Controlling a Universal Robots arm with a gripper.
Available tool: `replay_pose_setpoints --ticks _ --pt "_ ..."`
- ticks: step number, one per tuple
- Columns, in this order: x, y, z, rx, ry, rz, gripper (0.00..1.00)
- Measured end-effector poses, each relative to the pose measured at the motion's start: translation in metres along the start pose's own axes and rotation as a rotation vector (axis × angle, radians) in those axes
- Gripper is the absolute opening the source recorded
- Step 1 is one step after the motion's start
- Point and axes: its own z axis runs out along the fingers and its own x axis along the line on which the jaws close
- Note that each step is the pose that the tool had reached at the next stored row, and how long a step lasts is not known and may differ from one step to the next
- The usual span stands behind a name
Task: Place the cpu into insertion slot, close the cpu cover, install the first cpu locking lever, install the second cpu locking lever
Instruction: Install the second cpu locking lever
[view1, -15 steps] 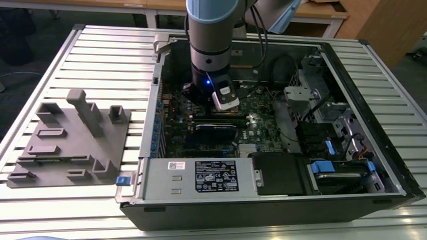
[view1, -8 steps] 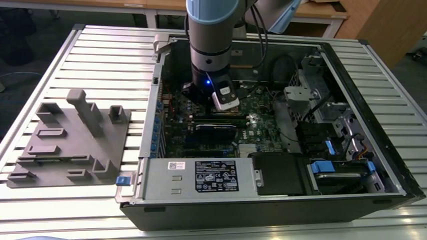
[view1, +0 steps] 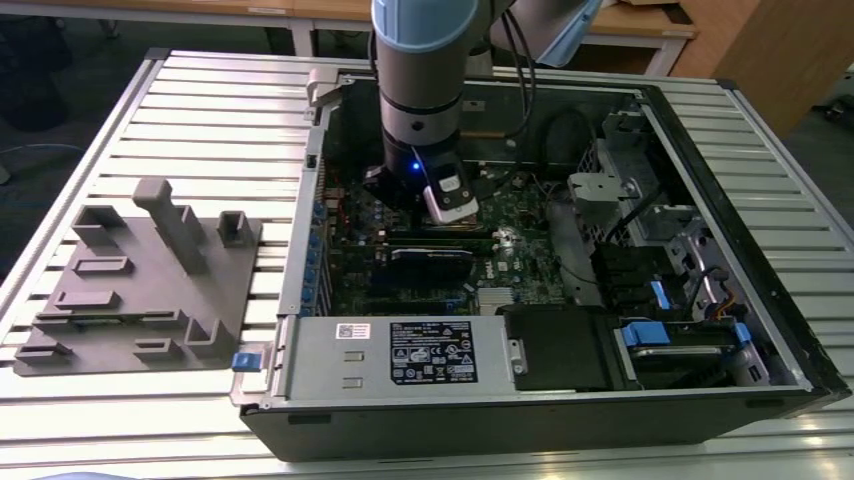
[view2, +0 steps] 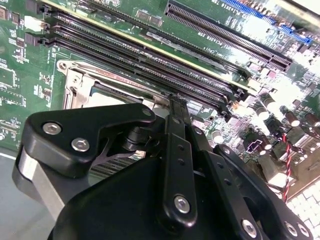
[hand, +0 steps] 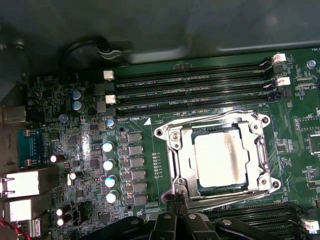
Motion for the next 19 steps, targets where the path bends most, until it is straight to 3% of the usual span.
replay_pose_setpoints --ticks 14,19 --pt "0.0001 -0.0034 0.0015 -0.0077 0.0009 0.0 0.11" --pt "-0.0001 -0.0026 -0.0042 -0.0077 0.0009 0.0 0.11"
